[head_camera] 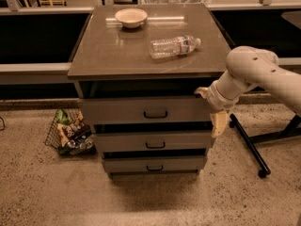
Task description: Open top drawer
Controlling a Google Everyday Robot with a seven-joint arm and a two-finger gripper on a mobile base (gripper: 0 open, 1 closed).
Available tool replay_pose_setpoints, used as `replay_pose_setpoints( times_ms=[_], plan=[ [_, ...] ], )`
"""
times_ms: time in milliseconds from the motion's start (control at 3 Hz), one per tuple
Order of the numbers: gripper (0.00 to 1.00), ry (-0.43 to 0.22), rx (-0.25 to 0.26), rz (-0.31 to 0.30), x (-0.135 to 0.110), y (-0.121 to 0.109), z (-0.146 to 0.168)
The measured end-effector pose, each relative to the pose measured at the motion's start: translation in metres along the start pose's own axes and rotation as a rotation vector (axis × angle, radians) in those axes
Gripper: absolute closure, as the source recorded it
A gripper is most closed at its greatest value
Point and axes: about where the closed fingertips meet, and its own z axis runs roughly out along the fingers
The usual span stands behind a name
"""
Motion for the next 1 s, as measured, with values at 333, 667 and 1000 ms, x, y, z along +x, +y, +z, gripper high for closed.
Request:
replay_pose_setpoints(
  times_ms=[333, 667, 1000],
  plan=[
    [0.00, 0.019, 0.023, -0.020, 0.009, -0.016, 0.011],
    [0.00, 0.011, 0.019, -0.039, 0.014, -0.031, 0.030],
    [0.00, -0.006, 0.001, -0.053, 0.015, -0.040, 0.043]
  ],
)
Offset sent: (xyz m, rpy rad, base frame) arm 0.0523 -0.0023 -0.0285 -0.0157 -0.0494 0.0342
